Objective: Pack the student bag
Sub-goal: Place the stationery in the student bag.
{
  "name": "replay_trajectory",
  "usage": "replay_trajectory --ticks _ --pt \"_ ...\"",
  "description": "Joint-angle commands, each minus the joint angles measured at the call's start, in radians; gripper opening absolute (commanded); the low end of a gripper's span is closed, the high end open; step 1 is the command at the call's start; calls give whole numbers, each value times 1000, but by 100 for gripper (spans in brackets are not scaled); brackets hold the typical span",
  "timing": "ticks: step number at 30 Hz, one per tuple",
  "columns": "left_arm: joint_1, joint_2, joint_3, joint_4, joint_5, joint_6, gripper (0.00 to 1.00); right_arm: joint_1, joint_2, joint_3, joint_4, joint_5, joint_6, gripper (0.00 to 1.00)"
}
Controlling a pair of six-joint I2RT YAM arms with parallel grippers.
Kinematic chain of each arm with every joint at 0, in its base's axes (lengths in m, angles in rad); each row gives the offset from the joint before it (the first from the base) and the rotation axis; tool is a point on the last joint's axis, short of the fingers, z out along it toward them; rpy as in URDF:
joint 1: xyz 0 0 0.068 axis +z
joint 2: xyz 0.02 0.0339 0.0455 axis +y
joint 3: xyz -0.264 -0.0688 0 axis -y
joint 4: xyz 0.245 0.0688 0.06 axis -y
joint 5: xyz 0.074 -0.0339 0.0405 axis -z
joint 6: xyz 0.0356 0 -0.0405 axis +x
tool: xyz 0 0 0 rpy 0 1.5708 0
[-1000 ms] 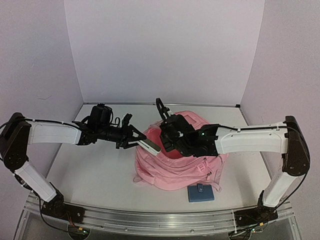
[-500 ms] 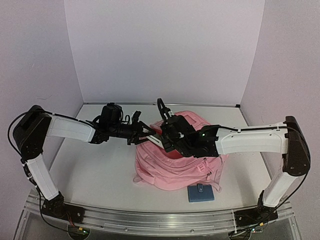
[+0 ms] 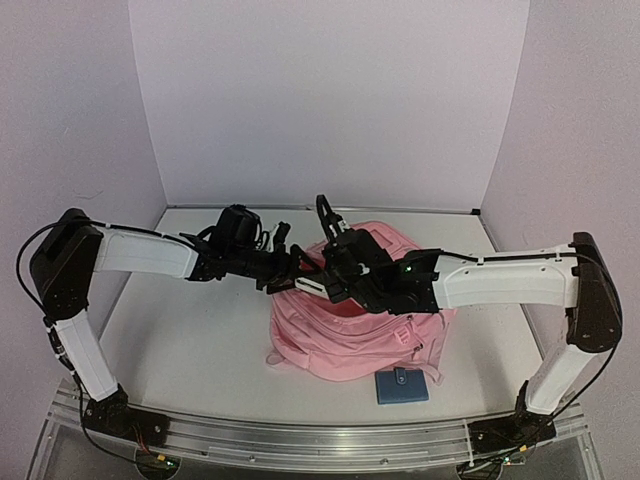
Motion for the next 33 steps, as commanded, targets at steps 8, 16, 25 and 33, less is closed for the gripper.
replay_trajectory --ticks 8,16,25,33 --pt "-9 -178 -65 -155 -177 141 85 -6 -66 15 44 38 27 0" --pt "-53 -167 -69 -122 -159 137 57 -6 -69 15 45 38 28 0" --pt "-66 -63 -13 -77 -129 141 45 -5 -80 9 45 32 35 0" --pt "-78 17 56 -2 -99 146 37 -6 -79 -4 47 23 50 0"
